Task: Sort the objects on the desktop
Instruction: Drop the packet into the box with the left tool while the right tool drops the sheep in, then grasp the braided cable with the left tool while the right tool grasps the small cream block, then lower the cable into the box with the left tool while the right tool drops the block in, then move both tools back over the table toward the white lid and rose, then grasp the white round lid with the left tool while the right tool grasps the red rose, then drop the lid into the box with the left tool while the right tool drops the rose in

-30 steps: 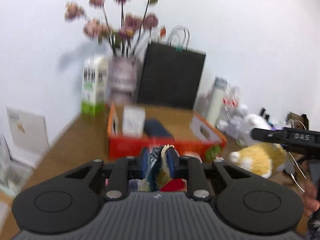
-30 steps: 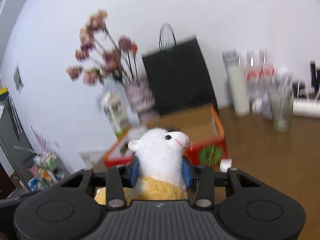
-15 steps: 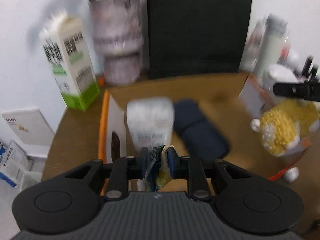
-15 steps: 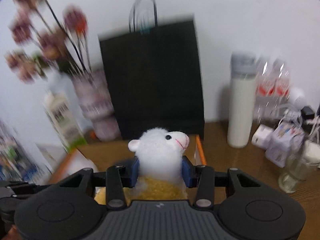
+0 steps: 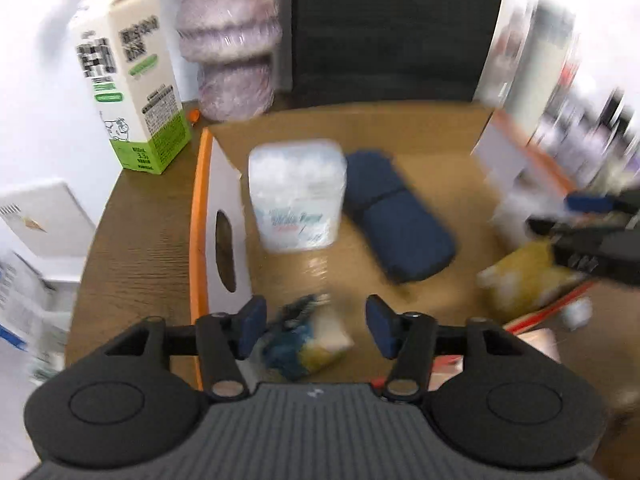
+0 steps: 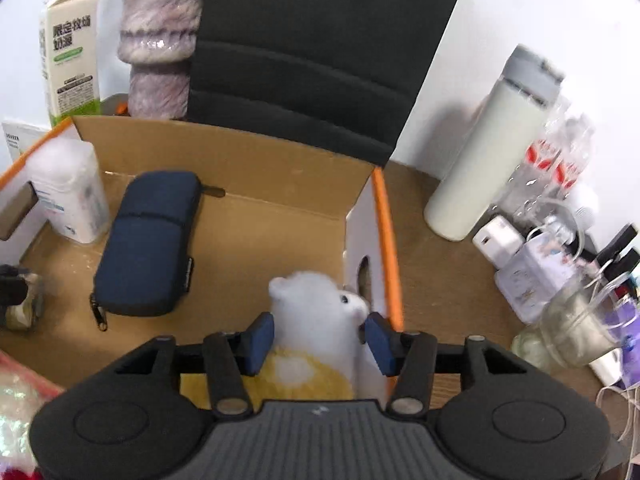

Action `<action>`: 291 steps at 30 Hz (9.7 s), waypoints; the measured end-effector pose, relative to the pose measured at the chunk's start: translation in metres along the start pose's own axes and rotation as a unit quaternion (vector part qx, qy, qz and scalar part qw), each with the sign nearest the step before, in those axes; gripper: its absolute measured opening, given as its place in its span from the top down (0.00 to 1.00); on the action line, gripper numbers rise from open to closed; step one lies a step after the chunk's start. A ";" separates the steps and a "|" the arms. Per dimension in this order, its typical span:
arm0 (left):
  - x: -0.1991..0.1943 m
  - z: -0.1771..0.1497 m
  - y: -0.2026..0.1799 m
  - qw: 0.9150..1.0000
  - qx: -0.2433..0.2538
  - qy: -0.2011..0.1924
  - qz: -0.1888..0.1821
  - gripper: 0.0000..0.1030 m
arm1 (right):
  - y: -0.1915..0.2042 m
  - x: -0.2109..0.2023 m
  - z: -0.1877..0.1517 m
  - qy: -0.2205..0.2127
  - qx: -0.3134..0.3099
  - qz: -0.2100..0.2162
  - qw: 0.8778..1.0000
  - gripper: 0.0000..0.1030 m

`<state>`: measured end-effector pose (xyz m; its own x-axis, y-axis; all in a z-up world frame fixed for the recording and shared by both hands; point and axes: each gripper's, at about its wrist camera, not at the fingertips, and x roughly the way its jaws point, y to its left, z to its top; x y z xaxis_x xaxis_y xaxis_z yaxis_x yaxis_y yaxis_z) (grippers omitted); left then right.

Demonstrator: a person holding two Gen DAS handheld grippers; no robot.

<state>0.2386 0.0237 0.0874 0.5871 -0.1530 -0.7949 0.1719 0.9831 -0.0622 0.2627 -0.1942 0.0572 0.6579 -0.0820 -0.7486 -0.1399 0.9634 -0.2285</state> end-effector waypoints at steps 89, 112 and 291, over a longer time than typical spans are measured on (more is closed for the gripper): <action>-0.034 -0.151 -0.039 0.993 0.056 -0.102 0.020 0.88 | 0.029 -0.088 -0.190 -0.131 0.058 0.186 0.972 0.81; -0.159 -0.086 -0.016 0.963 0.017 -0.268 0.016 0.90 | -0.003 -0.131 -0.172 -0.205 0.105 0.215 0.949 0.90; 0.077 0.034 -0.004 0.999 -0.026 -0.034 0.011 0.49 | -0.023 0.073 0.049 0.005 0.165 0.192 0.967 0.60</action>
<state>0.3105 0.0045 0.0469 0.6432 -0.1351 -0.7537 0.1178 0.9901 -0.0769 0.3496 -0.2096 0.0382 0.5974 0.2968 -0.7450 -0.1270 0.9523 0.2776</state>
